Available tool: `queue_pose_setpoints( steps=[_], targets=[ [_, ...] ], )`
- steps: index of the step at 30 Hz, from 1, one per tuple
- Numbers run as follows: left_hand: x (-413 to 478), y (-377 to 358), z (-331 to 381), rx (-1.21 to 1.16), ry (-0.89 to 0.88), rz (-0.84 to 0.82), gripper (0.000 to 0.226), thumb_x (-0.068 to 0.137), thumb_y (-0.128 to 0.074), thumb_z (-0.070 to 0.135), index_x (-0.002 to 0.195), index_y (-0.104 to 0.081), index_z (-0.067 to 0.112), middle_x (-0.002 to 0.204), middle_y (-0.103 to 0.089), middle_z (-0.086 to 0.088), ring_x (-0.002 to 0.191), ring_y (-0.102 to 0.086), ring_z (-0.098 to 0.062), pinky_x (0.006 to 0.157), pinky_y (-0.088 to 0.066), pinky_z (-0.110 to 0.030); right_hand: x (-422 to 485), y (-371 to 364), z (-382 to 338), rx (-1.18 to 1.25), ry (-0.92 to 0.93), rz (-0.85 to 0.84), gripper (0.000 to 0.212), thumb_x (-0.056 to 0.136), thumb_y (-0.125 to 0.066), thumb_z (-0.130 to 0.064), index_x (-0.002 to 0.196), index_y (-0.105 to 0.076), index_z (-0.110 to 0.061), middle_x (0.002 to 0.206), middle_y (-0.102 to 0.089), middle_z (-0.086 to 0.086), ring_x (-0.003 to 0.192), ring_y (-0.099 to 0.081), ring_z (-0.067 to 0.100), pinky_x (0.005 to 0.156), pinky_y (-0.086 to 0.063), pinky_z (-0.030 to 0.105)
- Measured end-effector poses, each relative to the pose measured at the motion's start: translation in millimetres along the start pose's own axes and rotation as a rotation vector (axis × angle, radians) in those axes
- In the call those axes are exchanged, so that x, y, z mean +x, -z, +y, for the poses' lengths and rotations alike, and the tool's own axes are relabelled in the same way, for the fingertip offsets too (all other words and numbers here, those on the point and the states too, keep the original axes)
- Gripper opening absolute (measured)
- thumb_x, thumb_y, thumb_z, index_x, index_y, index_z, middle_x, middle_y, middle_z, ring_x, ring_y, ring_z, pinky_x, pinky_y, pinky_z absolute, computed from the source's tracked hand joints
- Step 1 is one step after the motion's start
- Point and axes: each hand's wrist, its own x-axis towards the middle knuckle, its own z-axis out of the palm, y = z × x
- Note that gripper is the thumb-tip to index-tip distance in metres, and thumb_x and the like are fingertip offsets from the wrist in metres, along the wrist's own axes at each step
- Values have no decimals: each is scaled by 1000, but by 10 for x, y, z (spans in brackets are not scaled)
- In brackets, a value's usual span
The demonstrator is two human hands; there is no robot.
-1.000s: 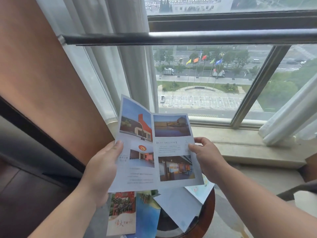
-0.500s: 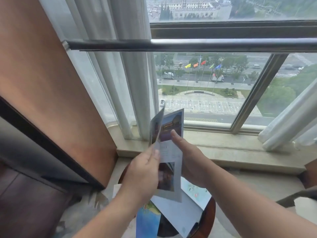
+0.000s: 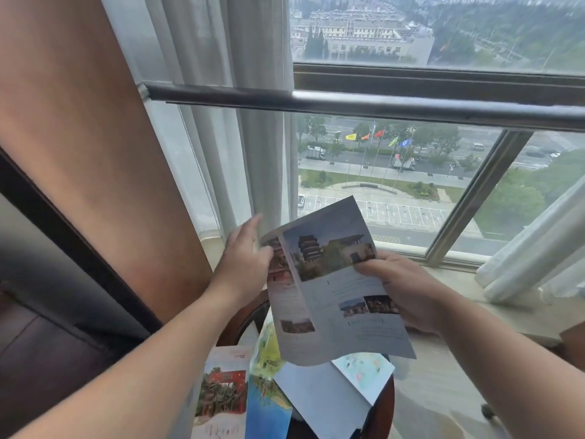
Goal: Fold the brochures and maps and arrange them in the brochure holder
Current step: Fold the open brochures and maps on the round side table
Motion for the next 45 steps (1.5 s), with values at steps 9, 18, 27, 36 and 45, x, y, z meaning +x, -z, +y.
queue_pose_setpoints(
  steps=[9, 18, 27, 36, 45],
  targets=[
    [381, 164, 125, 109, 28, -140, 8, 91, -54, 29, 87, -58, 23, 88, -65, 3, 78, -57, -11, 54, -38, -26, 29, 219, -23, 25, -23, 182, 17, 98, -47, -11, 96, -64, -14, 72, -71, 12, 62, -69, 25, 57, -56, 38],
    [352, 192, 222, 58, -38, -62, 18, 89, -63, 33, 75, -56, 23, 83, -69, 1, 75, -62, -17, 56, -44, -30, 75, 85, -50, -71, 55, 245, 21, 99, -43, -10, 98, -63, -16, 85, -69, 11, 78, -65, 27, 68, -52, 44],
    [263, -64, 526, -147, -38, 51, 15, 90, -64, 30, 79, -59, 22, 77, -63, 6, 74, -61, -15, 60, -51, -32, 84, -409, 7, -140, 208, 68, 31, 104, -41, -42, 113, -65, -26, 111, -73, 5, 97, -70, 20, 77, -59, 33],
    [122, -164, 730, -438, 104, -96, 32, 93, -53, 48, 102, -57, 18, 104, -62, -8, 95, -66, -27, 68, -61, -41, 95, -558, 47, -149, 228, 126, 24, 97, -51, -18, 112, -66, -27, 109, -75, 1, 105, -69, 27, 96, -51, 55],
    [206, 8, 427, -104, 73, 32, 58, 93, -56, 41, 145, -35, 29, 137, -46, 0, 116, -52, -23, 97, -49, -42, 65, -201, -98, 154, 138, 244, 23, 98, -47, -7, 100, -67, -17, 90, -75, 12, 74, -69, 27, 63, -56, 40]
  ],
)
